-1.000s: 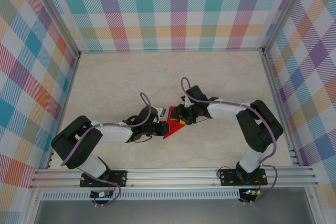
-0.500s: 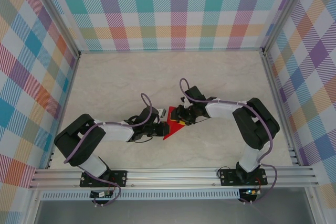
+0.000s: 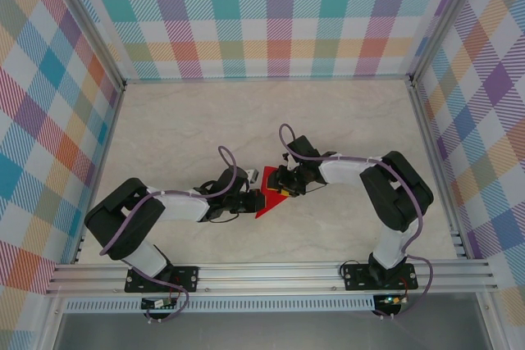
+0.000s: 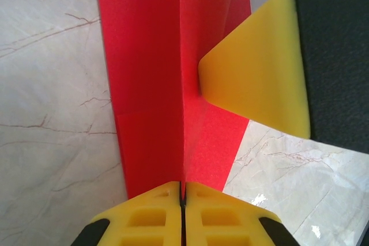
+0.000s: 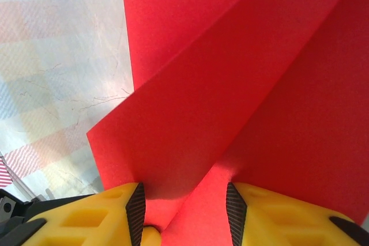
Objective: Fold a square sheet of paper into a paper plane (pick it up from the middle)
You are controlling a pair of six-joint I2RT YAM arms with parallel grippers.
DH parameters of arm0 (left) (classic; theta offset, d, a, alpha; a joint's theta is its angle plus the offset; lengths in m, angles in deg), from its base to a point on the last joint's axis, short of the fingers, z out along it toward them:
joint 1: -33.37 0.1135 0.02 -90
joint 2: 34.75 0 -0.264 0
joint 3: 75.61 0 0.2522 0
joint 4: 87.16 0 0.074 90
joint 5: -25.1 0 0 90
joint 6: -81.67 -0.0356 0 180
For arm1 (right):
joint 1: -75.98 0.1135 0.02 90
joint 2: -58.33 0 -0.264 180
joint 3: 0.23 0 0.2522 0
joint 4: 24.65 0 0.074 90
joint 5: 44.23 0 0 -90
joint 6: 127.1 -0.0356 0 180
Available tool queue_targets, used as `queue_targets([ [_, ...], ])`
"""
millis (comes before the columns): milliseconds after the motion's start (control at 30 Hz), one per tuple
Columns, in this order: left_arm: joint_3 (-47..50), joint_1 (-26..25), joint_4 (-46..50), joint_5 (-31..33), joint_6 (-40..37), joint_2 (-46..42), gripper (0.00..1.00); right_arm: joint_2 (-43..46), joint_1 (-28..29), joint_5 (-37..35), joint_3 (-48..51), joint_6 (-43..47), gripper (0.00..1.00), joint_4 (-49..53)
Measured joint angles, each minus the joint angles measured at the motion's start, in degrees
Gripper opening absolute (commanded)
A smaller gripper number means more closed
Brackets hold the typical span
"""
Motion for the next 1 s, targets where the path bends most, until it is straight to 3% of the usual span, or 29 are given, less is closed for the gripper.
queue_targets([
  [533, 0.2, 0.3, 2.8, 0.2, 1.6, -2.5, 0.32, -1.6, 0.1, -1.3, -3.4, 0.0, 0.48, 4.7],
  [800, 0.2, 1.5, 7.5, 2.8, 3.0, -10.0, 0.33, -2.4, 0.2, -1.7, -4.8, 0.0, 0.48, 6.6],
  [1000, 0.2, 2.2, 8.2, 6.1, 6.1, -11.4, 0.28, -3.5, 0.4, -2.1, -6.8, 0.2, 0.46, 9.5],
])
